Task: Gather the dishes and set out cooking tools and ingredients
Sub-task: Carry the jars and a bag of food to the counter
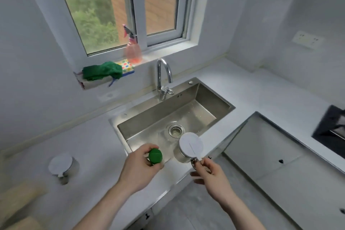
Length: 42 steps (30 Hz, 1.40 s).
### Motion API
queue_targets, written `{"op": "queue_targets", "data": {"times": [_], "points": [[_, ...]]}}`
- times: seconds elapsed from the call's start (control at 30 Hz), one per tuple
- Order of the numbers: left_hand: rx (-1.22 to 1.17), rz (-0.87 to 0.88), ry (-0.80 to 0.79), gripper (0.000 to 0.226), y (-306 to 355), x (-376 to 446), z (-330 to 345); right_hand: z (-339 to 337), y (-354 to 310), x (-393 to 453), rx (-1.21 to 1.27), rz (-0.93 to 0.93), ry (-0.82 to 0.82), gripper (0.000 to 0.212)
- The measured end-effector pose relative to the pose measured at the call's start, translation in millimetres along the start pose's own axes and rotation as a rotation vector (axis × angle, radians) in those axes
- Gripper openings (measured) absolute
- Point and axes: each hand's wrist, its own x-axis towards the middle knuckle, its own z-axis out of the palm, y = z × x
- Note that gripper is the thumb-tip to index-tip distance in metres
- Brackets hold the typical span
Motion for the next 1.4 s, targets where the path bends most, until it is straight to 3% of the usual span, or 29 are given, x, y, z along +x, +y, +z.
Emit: {"op": "queue_targets", "data": {"times": [0.4, 0.97, 1.17, 1.4], "points": [[-0.024, 0.188, -0.303, 0.040, 143, -69, 193, -218, 85, -121, 0.125, 0.030, 0.370, 0.020], [0.074, 0.598, -0.919, 0.039, 314, -132, 477, -415, 187, -279, 0.436, 0.102, 1.051, 0.017], [0.047, 0.673, -1.028, 0.040, 368, -134, 566, -490, 193, -282, 0.432, 0.126, 1.161, 0.015], [0.019, 0.641, -1.076, 0.039, 422, -97, 641, -578, 184, -252, 0.411, 0.110, 1.211, 0.014]]}}
